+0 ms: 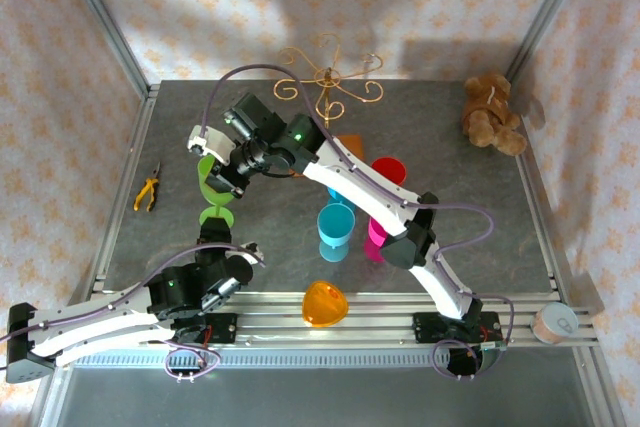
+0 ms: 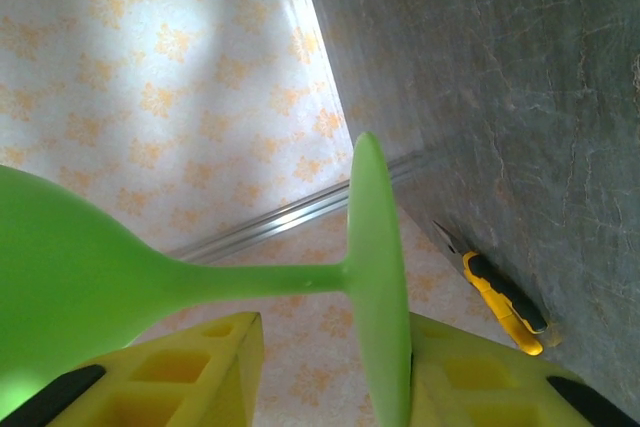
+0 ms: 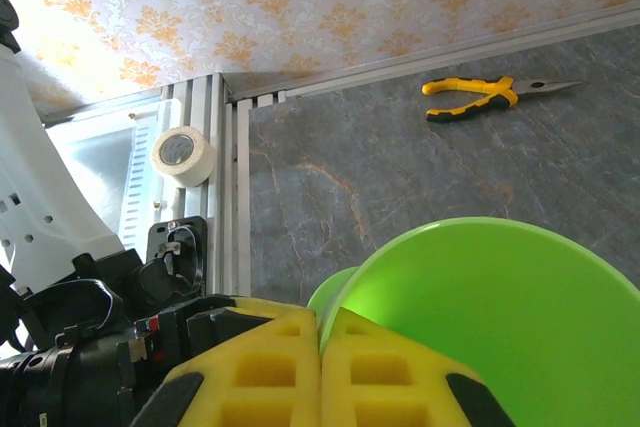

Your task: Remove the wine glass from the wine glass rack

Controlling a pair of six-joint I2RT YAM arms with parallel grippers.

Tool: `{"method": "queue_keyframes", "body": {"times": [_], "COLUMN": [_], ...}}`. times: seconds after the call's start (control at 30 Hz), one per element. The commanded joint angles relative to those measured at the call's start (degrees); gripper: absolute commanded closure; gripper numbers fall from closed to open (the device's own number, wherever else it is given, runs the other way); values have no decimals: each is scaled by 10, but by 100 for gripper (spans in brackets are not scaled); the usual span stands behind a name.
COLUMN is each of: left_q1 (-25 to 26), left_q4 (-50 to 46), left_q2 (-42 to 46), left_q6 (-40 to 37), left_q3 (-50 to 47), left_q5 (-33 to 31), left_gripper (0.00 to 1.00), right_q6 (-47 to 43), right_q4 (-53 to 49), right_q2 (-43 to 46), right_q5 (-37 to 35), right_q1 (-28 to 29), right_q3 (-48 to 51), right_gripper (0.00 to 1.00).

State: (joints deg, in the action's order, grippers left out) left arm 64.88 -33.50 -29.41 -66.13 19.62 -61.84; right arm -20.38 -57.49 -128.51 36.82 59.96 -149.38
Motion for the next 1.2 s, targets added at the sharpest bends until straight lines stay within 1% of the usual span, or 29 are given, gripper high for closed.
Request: {"method": "queue_keyframes", "body": {"times": [0.0,0.53,0.87,1.17], "left_q1": [3,2,2,3], "left_q4": [10,6,9,9], "left_q2": [-6,-7,-13,-8], "left_q6": [-7,-5,-8,-8], "left_q3": [20,15,17,14], "left_q5": [-27,-25,-26,-29], "left_gripper": [58,52,52,52], "right_q6": [2,-17,-28,-13], "right_q4": [5,9,-6,18], "right_q2": [33,64,77,102], "right_q5": [-31,-87,-179,-238], "right_q1": [4,4,4,4], "right_q3": [6,5,9,56], "right_gripper": [100,100,100,100]}}
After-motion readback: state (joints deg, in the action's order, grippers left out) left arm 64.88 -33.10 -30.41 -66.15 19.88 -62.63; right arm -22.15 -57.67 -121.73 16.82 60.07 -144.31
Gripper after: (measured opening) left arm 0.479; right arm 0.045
